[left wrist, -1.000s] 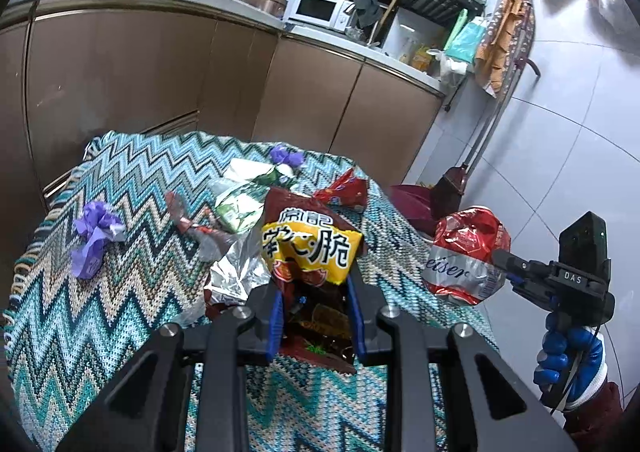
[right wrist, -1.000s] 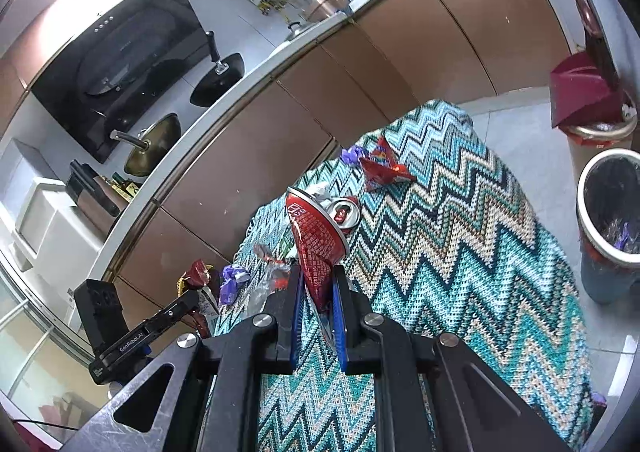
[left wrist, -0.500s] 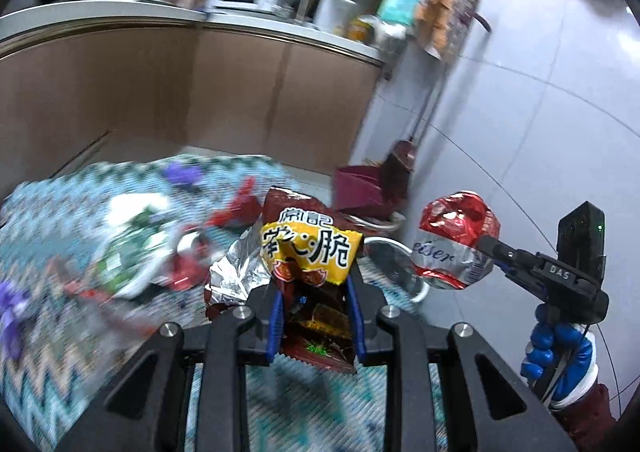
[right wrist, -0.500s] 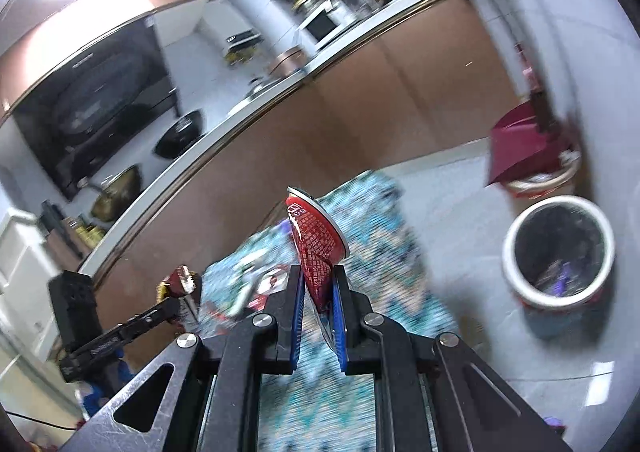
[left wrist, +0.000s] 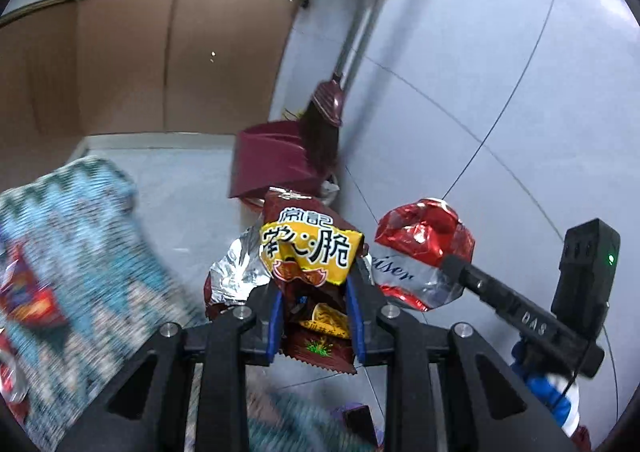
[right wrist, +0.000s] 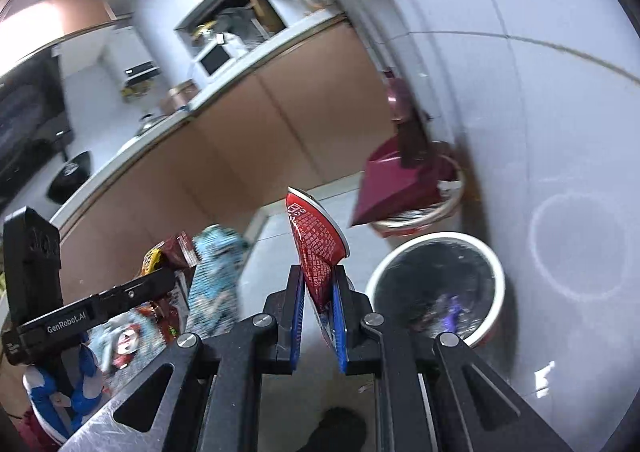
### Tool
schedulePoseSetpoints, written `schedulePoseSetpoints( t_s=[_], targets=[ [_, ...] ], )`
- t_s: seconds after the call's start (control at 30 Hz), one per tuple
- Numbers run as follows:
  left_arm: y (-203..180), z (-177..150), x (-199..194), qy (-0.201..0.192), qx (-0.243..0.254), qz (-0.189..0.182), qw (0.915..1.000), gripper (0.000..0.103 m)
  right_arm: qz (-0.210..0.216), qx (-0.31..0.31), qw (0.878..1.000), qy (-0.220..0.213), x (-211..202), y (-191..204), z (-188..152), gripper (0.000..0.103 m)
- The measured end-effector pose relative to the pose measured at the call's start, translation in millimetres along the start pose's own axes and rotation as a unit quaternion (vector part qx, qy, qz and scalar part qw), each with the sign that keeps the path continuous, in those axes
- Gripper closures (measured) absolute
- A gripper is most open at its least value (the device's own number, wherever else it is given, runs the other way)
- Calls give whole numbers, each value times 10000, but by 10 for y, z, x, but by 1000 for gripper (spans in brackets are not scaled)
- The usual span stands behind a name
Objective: Collect trash
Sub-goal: 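Carry the can and snack bag to the grey bin and release both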
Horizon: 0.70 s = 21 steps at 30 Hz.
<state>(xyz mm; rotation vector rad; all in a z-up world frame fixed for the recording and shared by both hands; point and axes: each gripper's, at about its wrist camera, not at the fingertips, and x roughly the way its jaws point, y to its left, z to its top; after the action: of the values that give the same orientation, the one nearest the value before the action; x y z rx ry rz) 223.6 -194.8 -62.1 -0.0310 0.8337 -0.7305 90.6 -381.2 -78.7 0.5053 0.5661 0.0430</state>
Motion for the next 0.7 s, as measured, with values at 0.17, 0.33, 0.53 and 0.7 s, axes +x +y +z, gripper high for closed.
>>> schedulePoseSetpoints(
  t_s=[0.17, 0.33, 0.53, 0.7],
  targets=[
    [-104, 209, 700, 324, -66, -92, 9994, 77, -374, 186, 9991, 32, 288, -369, 80, 90],
    [-138, 334, 1256, 577, -191, -96, 9981, 69, -645, 316, 9973, 130, 568, -672, 122, 90],
    [-96, 359, 1731, 834, -393, -123, 9957, 53, -963, 295, 9941, 392, 916, -912, 115, 88],
    [-37, 318, 1814, 877, -598, -249, 9940, 51, -1267, 162, 9906, 495, 955, -950, 55, 84]
  ],
)
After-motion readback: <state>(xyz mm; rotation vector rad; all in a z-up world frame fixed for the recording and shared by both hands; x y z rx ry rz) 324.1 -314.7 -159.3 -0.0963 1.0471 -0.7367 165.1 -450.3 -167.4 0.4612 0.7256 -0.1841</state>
